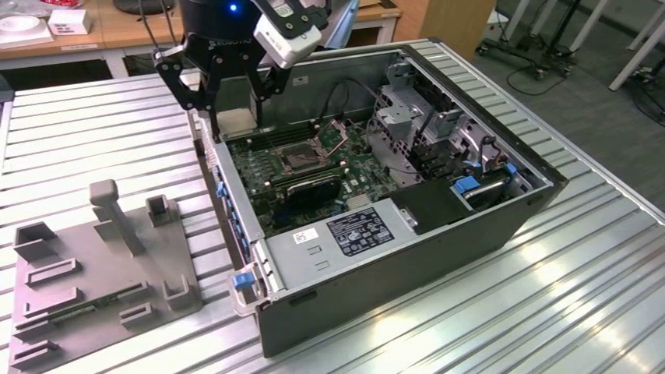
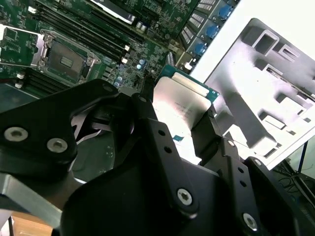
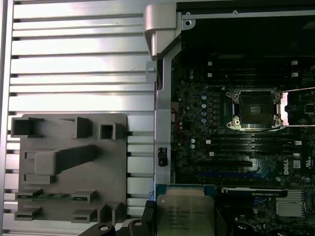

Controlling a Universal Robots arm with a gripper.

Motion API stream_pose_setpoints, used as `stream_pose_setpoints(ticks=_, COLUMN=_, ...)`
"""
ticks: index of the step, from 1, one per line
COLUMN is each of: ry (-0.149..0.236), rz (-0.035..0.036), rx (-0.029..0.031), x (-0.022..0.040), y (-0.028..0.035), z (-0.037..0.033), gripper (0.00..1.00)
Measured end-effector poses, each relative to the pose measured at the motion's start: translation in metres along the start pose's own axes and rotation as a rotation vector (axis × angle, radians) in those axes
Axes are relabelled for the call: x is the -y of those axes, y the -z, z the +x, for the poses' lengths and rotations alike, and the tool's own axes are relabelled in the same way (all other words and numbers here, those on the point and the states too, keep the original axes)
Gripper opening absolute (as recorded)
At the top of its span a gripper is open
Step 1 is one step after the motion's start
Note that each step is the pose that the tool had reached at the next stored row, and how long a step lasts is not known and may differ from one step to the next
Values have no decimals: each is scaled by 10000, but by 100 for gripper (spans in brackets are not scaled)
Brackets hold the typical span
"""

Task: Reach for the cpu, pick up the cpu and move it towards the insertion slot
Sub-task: 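Pick up the cpu and move it towards the insertion slot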

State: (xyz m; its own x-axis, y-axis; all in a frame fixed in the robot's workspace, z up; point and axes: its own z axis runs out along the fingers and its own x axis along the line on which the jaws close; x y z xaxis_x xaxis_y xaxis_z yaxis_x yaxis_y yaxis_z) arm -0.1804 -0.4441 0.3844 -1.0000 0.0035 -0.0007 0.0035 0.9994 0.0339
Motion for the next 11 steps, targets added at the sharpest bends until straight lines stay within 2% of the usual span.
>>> stream_pose_setpoints(ticks=11, ry=0, rz=1, rx=-1, x=0, y=0, z=-52, gripper=55)
